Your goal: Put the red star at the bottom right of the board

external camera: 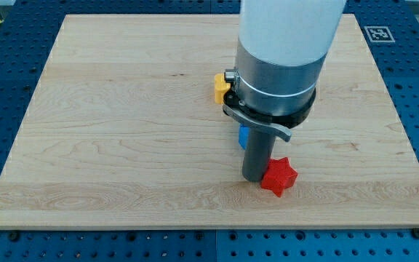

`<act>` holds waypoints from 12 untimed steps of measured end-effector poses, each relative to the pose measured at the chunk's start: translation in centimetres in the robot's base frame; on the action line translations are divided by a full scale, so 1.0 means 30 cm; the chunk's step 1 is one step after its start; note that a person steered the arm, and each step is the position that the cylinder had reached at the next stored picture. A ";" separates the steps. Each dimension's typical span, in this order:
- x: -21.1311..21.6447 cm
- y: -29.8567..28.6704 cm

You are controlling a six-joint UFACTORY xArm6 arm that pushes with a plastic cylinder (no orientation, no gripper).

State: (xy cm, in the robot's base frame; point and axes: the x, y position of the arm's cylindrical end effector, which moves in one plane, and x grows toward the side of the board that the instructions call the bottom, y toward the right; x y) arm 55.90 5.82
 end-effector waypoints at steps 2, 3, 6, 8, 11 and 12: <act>0.047 0.157; 0.076 0.164; 0.078 0.504; 0.077 0.599; 0.076 0.441; 0.076 0.436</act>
